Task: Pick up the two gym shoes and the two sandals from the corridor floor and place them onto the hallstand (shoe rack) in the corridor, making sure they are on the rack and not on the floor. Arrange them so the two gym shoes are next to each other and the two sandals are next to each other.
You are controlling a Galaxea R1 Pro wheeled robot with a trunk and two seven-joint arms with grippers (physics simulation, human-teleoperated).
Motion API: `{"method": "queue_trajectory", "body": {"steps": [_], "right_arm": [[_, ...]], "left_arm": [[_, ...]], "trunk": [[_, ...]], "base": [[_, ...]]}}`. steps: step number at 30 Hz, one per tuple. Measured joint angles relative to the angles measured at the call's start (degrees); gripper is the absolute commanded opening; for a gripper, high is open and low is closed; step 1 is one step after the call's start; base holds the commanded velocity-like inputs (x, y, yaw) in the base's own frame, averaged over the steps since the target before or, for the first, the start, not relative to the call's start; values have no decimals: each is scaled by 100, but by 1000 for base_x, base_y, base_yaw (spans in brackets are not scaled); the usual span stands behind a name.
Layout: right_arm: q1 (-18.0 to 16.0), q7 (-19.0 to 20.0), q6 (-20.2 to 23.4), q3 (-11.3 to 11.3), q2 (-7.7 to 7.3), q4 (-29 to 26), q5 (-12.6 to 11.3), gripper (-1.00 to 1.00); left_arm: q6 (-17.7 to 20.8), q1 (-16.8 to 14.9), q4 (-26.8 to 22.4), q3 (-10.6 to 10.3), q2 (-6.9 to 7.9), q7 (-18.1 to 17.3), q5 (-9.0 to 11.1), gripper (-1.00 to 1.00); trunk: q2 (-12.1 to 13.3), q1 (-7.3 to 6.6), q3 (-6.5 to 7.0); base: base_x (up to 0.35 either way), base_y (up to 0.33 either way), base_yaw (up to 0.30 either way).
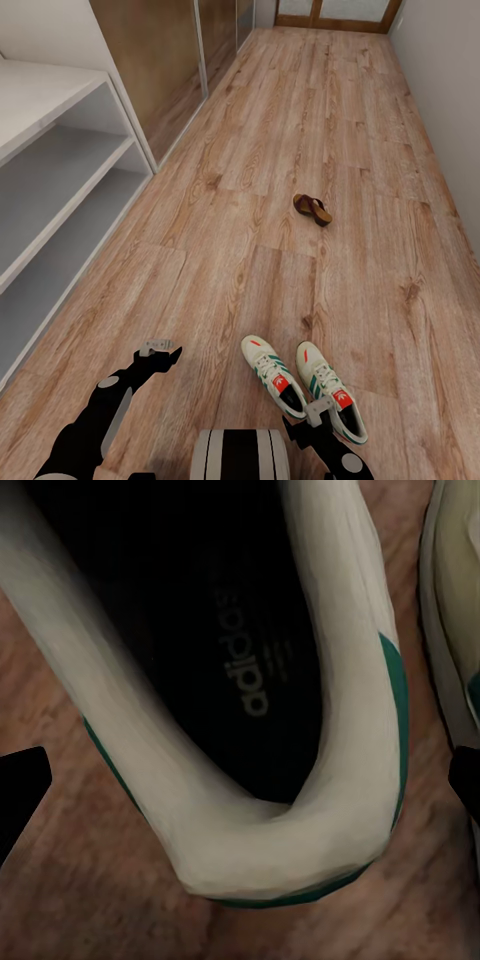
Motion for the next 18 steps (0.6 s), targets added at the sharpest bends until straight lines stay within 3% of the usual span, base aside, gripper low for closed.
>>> {"method": "queue_trajectory", "body": {"steps": [18], "right_arm": [[0, 4, 0, 2, 0, 0, -3, 100]], "left_arm": [[-3, -1, -1, 1, 0, 0, 0, 100]], "trunk": [[0, 0, 0]], "base": [[0, 0, 0]]}}
